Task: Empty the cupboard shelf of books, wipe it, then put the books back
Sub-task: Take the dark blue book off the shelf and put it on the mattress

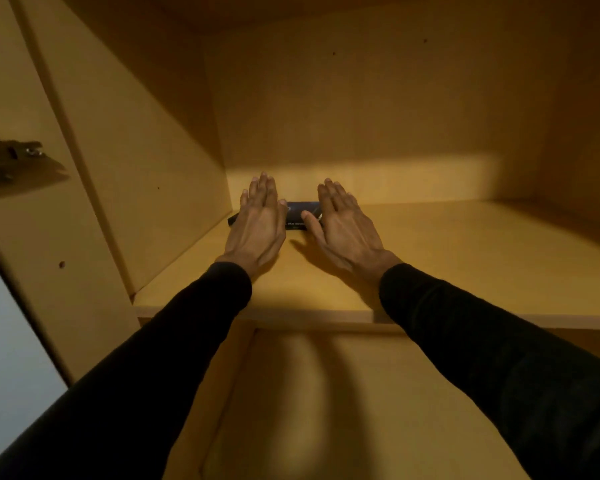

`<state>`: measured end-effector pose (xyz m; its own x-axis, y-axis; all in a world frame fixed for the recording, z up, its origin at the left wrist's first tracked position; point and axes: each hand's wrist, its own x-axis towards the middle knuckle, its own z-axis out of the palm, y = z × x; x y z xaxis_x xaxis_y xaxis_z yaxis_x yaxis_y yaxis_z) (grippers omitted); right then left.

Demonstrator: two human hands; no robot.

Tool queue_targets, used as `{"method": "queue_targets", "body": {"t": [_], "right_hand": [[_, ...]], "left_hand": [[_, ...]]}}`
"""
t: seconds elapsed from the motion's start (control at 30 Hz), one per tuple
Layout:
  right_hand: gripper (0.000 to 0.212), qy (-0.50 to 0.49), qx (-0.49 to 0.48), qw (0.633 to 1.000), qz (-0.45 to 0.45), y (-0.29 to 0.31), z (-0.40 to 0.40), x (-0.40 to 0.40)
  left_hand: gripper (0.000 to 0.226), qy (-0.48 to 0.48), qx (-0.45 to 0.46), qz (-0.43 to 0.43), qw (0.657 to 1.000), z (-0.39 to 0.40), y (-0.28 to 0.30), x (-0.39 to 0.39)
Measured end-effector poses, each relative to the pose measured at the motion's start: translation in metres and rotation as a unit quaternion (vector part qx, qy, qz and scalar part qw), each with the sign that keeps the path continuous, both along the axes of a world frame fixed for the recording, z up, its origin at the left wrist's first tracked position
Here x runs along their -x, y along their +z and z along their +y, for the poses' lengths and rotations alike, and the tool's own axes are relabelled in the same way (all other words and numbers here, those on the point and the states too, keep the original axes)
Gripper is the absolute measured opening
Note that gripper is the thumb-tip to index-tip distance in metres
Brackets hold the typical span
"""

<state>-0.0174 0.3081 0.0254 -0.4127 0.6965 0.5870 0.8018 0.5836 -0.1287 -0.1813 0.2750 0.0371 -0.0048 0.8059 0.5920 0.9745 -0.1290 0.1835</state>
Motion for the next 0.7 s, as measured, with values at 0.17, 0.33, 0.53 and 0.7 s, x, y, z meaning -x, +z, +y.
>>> {"method": "queue_targets", "body": {"t": [0.17, 0.33, 0.53, 0.7], "right_hand": [[0.069, -0.030, 0.035, 0.999, -0.010, -0.006, 0.022, 0.011], [0.069, -0.042, 0.051, 0.998, -0.014, -0.009, 0.040, 0.020], [0.068, -0.029, 0.079, 0.996, -0.005, -0.019, 0.065, 0.036], [0.071, -0.021, 0.119, 0.993, 0.009, -0.022, 0.091, 0.044]], "left_hand": [[0.056, 0.001, 0.015, 0.015, 1.000, 0.027, -0.008, 0.019], [0.056, -0.010, 0.030, 0.002, 0.999, 0.050, -0.023, 0.028], [0.058, -0.011, 0.012, -0.002, 1.000, 0.071, -0.035, 0.029], [0.061, 0.002, 0.009, -0.015, 1.000, 0.083, -0.035, 0.031]]}}
